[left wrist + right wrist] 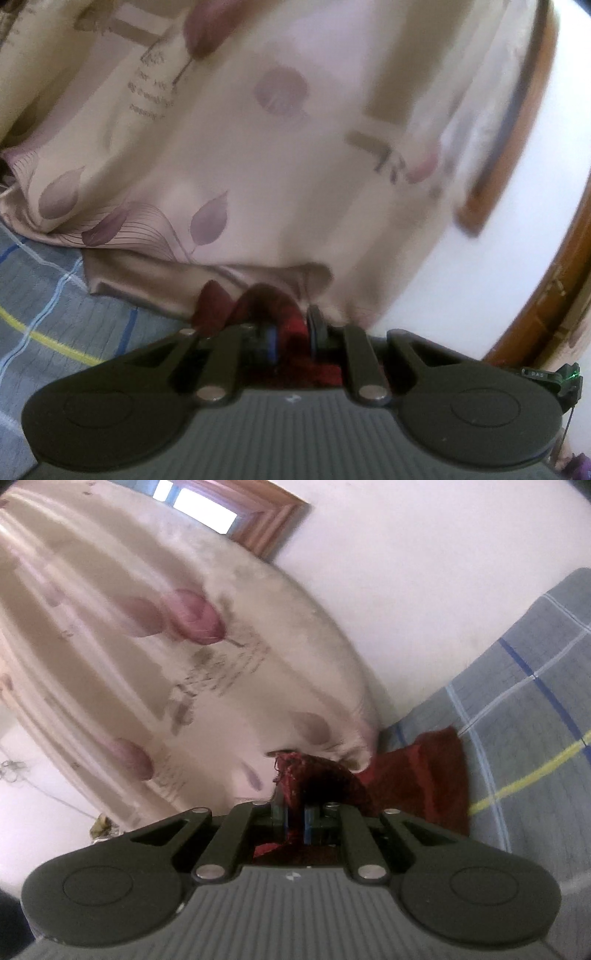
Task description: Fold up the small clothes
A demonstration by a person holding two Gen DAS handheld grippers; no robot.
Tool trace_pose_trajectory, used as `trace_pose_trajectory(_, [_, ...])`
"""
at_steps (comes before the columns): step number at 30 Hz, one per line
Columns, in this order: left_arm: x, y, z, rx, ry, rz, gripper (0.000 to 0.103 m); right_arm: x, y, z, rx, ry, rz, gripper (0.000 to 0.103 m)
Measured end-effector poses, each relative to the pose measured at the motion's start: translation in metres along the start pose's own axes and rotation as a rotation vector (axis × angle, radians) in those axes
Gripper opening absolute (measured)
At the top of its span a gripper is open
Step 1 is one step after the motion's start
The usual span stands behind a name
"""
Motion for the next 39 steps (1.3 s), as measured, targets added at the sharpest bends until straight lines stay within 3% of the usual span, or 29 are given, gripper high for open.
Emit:
trace_pose_trajectory(10, [0.073, 0.0, 0.024, -0.016, -0.06, 0.061, 0.015, 0.053, -0.03, -0.046, 0.077, 0.063, -0.016, 0.014])
trace_pose_trajectory(21, [0.122, -0.009, 0.036, -0.003, -0.095, 0.067, 0.017, 0.084, -0.045, -0.079, 0.153, 0.079, -0.063, 0.014])
trace_pose_trajectory(26, [0.14, 0.0, 0.044, -0.056, -0.107, 0.101, 0.019, 0.094, -0.043, -0.093, 0.184, 0.112, -0.073, 0.024])
trace_pose_trajectory(27, [0.142, 0.001, 0.047, -0.084, -0.1, 0.112, 0.029, 0.095, -0.043, -0.095, 0.193, 0.111, -0.072, 0.04])
trace_pose_trajectory(28, [0.143, 0.002, 0.05, -0.121, -0.092, 0.117, 0.045, 0.095, -0.042, -0.096, 0.204, 0.1, -0.071, 0.061])
trace_pose_trajectory(29, [0.141, 0.003, 0.053, -0.15, -0.091, 0.105, 0.056, 0.094, -0.043, -0.097, 0.205, 0.08, -0.09, 0.068])
trace_pose_trajectory(31, [0.127, 0.0, 0.057, -0.198, -0.126, 0.013, 0.096, 0.089, -0.044, -0.094, 0.2, 0.058, -0.117, 0.076])
trace_pose_trajectory(32, [0.119, -0.003, 0.06, -0.223, -0.138, -0.044, 0.102, 0.084, -0.046, -0.093, 0.208, 0.04, -0.134, 0.077])
trace_pose_trajectory(34, [0.112, -0.012, 0.065, -0.239, -0.128, -0.079, 0.103, 0.076, -0.049, -0.092, 0.239, 0.018, -0.159, 0.086])
trace_pose_trajectory(39, [0.108, -0.024, 0.054, -0.106, -0.169, -0.009, 0.103, 0.069, -0.039, -0.069, 0.112, 0.04, -0.106, 0.086])
Point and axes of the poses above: each gripper's, at about its wrist camera, not at the fingertips, and x roughly the way its jaws point, z to its left, y to its underside, the point moved 2 cm from there along x, roughly the way its jaws point, and after that the axes turned 13 degrees about x, right-handed, at the moved point
